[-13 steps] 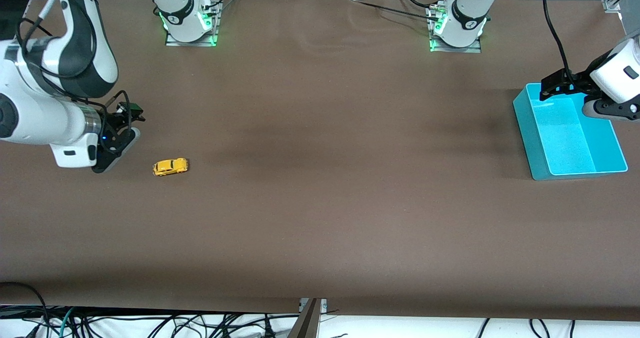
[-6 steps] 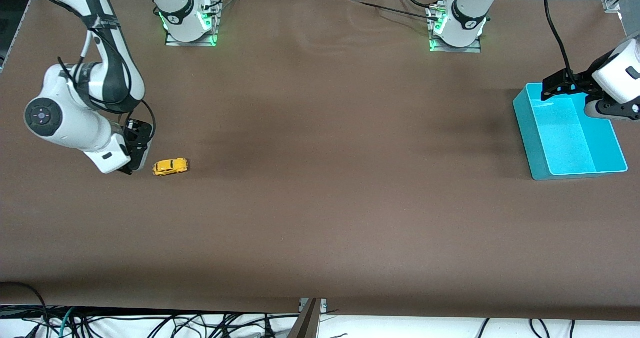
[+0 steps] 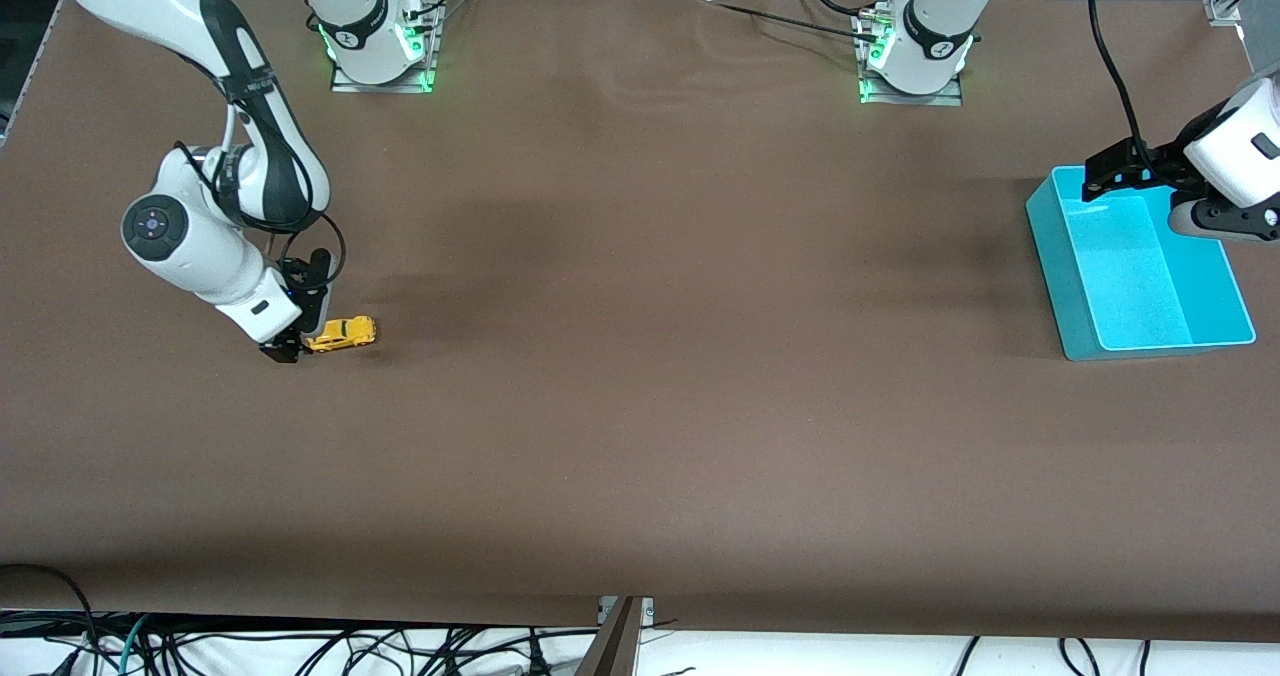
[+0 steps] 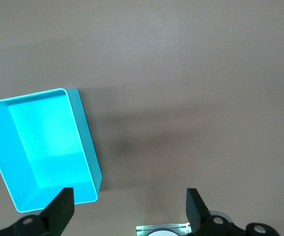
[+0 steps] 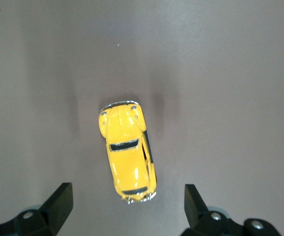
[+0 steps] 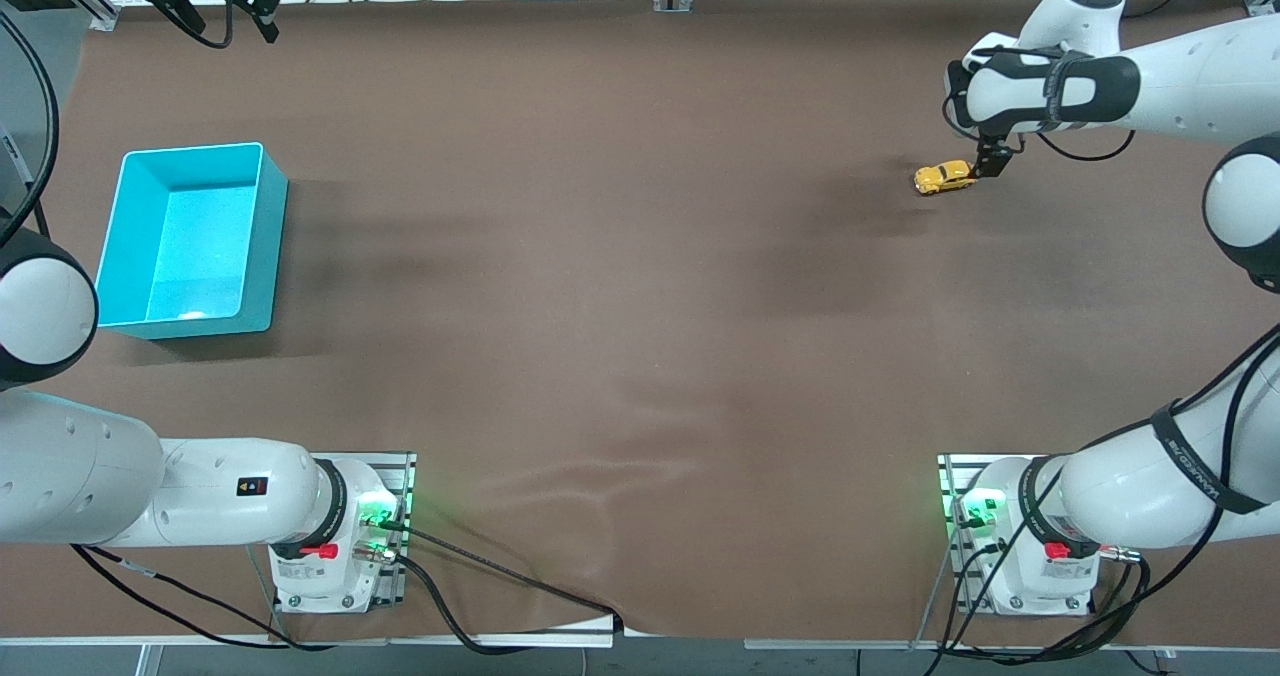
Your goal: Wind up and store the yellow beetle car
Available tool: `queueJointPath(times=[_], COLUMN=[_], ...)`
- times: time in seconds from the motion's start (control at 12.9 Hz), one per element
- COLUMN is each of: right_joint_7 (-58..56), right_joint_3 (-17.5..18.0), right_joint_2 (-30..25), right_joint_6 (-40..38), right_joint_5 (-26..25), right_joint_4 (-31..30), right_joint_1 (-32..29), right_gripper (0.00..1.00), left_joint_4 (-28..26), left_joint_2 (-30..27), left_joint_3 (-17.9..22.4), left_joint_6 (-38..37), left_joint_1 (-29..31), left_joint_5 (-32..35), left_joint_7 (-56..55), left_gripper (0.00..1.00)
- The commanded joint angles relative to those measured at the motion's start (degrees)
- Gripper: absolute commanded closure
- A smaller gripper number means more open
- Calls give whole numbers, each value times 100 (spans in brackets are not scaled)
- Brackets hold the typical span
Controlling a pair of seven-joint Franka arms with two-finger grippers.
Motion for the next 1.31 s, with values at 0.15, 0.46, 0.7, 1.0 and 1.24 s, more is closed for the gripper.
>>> queueJointPath(times=[0.15,0.46,0.7,1.0,1.24], right_joint_7=[-480,-516,-542,-542,-542], right_joint_3=[28,37,46,72,81], right_joint_2=[165,209,261,262,253], right_joint_6=[373,417,592,733,716], right_joint_5=[43,43,43,43,43], right_joint_4=[-34,-43,-139,-227,-227], right_joint_1=[-29,-29,-29,-20,-20], right_gripper=[0,1,1,9,71], left_joint_4=[25,16,16,16,7], left_joint_2=[-11,-11,-11,-11,-11], left_joint_3=[-27,-27,-27,-36,-27], left_joint_6=[-66,-66,-66,-75,-83], left_joint_1=[60,69,78,95,95], left_joint_5=[-64,-73,-64,-64,-64], left_joint_7=[51,51,51,60,60], left_gripper=[0,0,0,0,0])
